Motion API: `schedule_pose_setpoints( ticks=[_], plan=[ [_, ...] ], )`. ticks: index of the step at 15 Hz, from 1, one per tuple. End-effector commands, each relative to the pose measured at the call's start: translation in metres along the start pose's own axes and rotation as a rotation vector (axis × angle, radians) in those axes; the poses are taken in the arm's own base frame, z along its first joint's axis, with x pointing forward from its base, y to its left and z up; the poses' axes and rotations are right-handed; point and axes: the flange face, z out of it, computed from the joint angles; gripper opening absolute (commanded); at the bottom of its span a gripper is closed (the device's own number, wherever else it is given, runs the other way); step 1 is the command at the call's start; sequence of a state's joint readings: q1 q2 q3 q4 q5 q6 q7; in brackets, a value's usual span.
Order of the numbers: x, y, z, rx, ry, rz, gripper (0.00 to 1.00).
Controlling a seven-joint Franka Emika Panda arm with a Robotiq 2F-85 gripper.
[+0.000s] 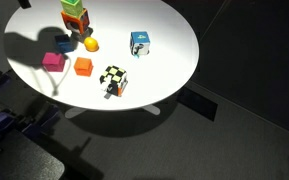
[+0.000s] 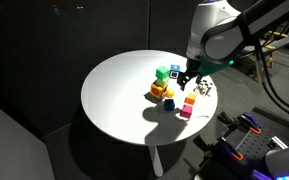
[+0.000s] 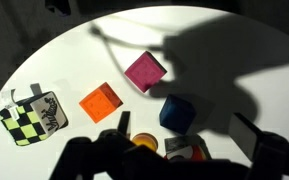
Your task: Pick up the pink block and put it on the blue block
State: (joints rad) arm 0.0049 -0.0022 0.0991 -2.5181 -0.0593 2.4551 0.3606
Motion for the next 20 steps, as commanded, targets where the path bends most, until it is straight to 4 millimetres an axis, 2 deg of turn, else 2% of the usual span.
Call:
schedule_pose_setpoints(
  ticks=[1, 6, 15, 20],
  plan=[
    [-0.004, 0.012, 0.017, 0.0, 0.0, -0.034, 1.0],
    [-0.007, 0.028, 0.045, -0.009, -0.024, -0.092, 1.0],
    [-0.003, 0.039, 0.093, -0.061, -0.037, -0.33, 1.0],
    [-0.002, 0.041, 0.107, -0.083, -0.022, -0.423, 1.0]
  ],
)
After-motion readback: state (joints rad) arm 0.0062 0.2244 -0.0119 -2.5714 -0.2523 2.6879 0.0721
